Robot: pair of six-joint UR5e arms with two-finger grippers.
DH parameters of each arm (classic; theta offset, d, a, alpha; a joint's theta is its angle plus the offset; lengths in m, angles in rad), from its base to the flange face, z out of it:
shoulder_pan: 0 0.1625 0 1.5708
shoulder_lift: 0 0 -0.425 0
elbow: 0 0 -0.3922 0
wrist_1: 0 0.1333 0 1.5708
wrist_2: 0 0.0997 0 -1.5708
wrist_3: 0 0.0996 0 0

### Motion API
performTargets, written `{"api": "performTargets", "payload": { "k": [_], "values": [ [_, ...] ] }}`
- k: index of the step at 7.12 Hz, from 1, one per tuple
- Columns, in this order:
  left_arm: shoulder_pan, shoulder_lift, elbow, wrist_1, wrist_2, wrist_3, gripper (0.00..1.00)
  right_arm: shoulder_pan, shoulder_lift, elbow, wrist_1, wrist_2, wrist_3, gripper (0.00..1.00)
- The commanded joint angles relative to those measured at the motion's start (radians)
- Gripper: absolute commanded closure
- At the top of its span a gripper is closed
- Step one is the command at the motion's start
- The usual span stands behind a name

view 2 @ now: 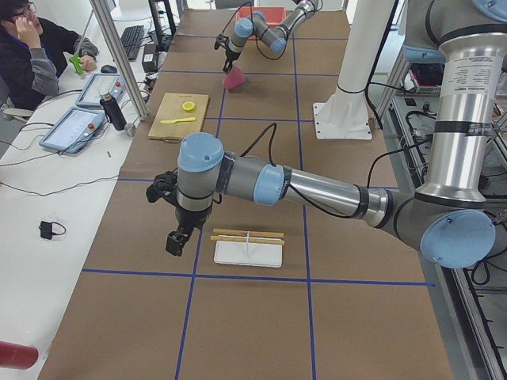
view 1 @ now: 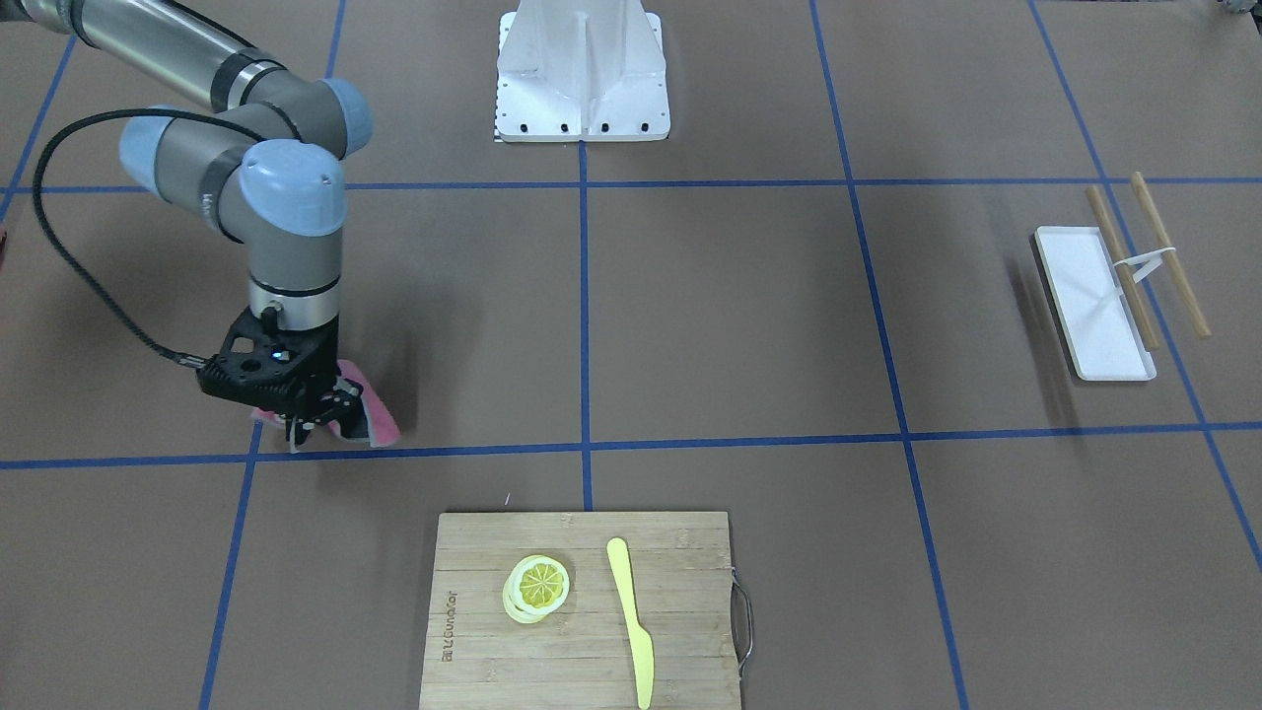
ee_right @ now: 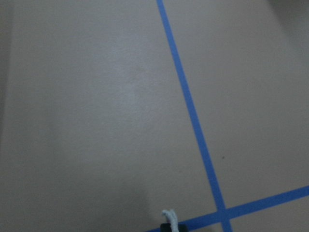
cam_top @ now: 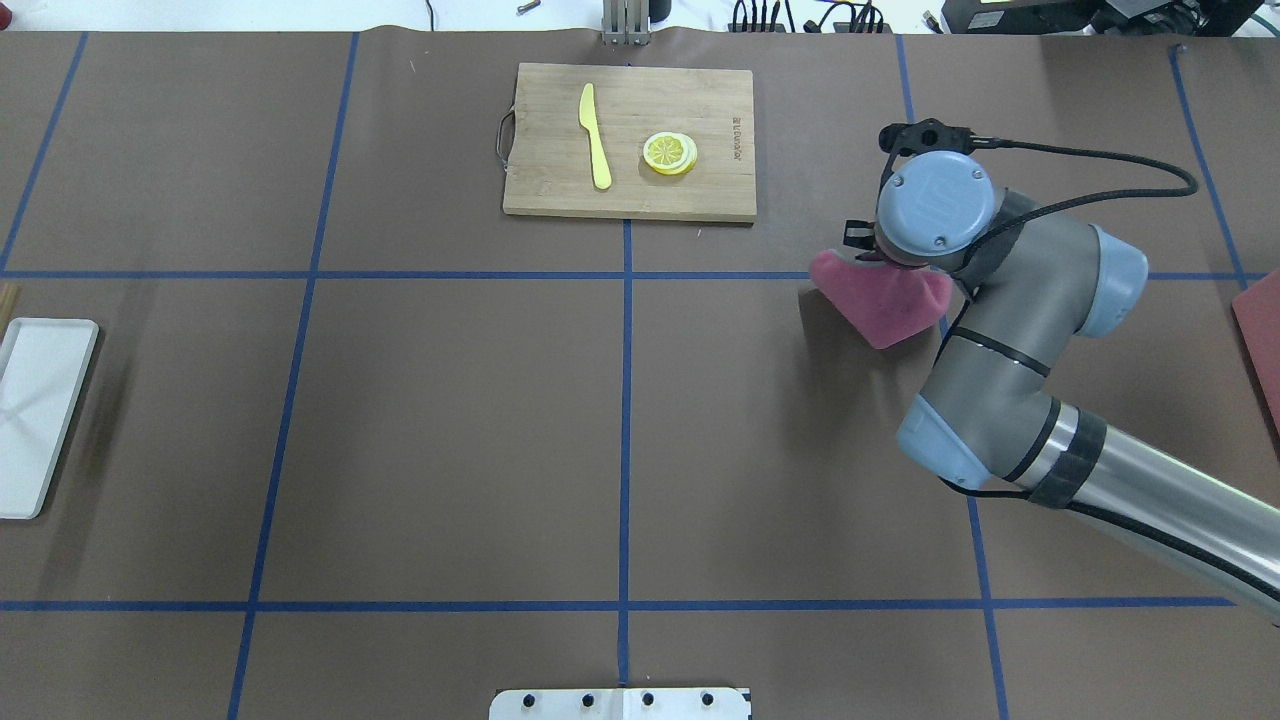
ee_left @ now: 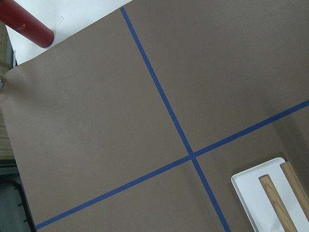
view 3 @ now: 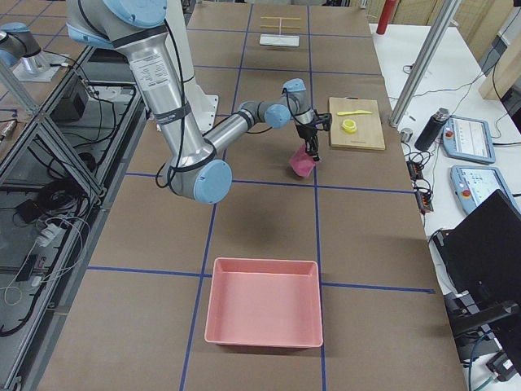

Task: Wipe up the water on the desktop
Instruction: 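Wipe the cloth across the table away from the cutting board with the right gripper, then wipe the pink cloth back and forth on the table with the right gripper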

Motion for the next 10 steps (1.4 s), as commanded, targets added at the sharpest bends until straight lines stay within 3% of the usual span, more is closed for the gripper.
{"api": "performTargets", "payload": {
  "k": [1,3,6,7,8,10],
  "values": [
    [0.001,-0.001,0.001,0.0,0.0,-0.004,0.02,-0.015,0.003,-0.008,0.039,0.008,0.076,1.0],
    [0.003,-0.002,0.004,0.0,0.0,-0.006,0.02,-0.117,0.15,-0.025,-0.03,0.007,0.303,1.0],
    [0.003,-0.003,0.004,0.002,0.0,-0.006,0.02,-0.189,0.371,-0.222,-0.033,-0.037,0.532,1.0],
    [0.003,-0.004,0.003,0.002,0.0,-0.006,0.02,-0.189,0.364,-0.224,-0.041,-0.039,0.53,1.0],
    [0.004,-0.006,0.004,0.002,0.0,-0.007,0.02,-0.175,0.268,-0.19,-0.043,-0.042,0.468,1.0],
    [0.004,-0.006,0.0,0.002,0.0,-0.01,0.02,-0.125,0.02,0.043,-0.038,-0.031,0.233,1.0]
  ]
}}
